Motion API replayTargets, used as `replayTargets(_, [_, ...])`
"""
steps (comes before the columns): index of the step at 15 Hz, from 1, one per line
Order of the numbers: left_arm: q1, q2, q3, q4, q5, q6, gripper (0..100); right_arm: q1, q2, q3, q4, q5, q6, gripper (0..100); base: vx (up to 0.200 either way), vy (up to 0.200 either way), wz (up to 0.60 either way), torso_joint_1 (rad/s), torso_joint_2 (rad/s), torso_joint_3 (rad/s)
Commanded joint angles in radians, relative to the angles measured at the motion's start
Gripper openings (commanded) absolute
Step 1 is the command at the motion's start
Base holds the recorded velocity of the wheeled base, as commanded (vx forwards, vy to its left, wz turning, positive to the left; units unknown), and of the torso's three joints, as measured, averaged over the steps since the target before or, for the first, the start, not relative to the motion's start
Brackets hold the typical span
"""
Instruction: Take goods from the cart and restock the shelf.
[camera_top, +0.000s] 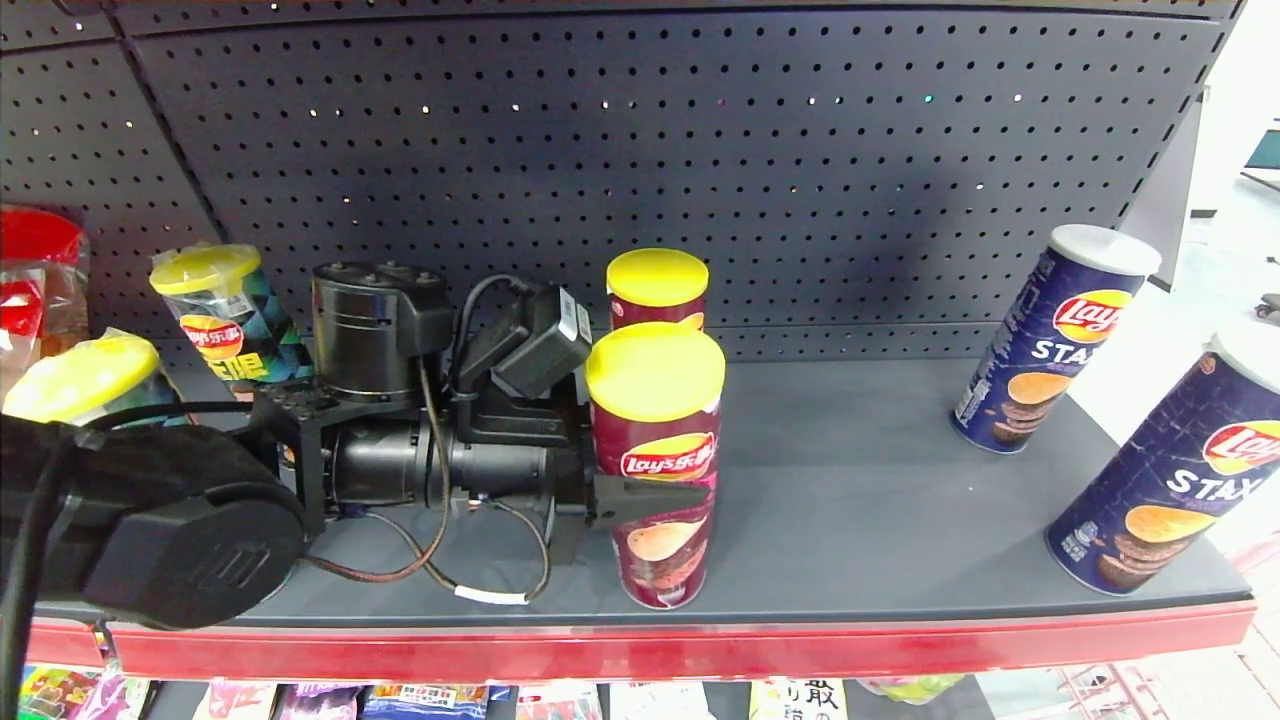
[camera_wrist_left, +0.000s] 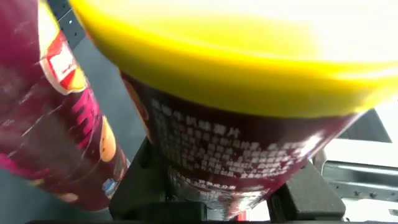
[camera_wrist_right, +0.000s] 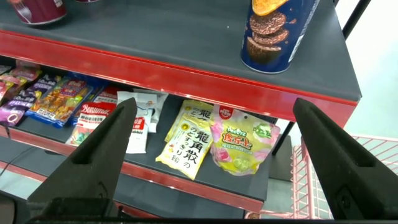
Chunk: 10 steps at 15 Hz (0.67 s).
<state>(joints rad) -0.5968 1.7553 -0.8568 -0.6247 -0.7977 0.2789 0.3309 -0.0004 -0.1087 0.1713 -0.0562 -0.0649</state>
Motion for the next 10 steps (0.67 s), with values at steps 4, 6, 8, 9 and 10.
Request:
replayTargets(4, [-0.001, 0.01, -0.004, 0.0, -0.02, 0.002, 0, 0.002, 0.0, 0.003, -0.004, 0.006, 0.031, 100, 0.0, 0.0, 0.0, 0.0, 0.0, 0.0])
replayTargets(6, [0.0, 0.009, -0.004, 0.002, -0.028, 0.002, 0, 0.0, 0.0, -0.014, -0.001, -0.033, 0.036, 100, 0.0, 0.0, 0.0, 0.0, 0.0, 0.0])
replayTargets(8, [0.005, 0.01, -0.004, 0.003, -0.028, 0.002, 0, -0.03, 0.007, -0.045, 0.008, -0.044, 0.071, 100, 0.0, 0.0, 0.0, 0.0, 0.0, 0.0])
replayTargets(9, [0.005, 0.012, -0.004, 0.008, -0.029, 0.002, 0, -0.03, 0.0, -0.035, 0.008, -0.065, 0.103, 100, 0.0, 0.0, 0.0, 0.0, 0.0, 0.0])
replayTargets(10, [0.005, 0.012, -0.004, 0.01, -0.029, 0.002, 0, -0.027, 0.0, -0.022, 0.007, -0.085, 0.12, 100, 0.0, 0.0, 0.0, 0.0, 0.0, 0.0])
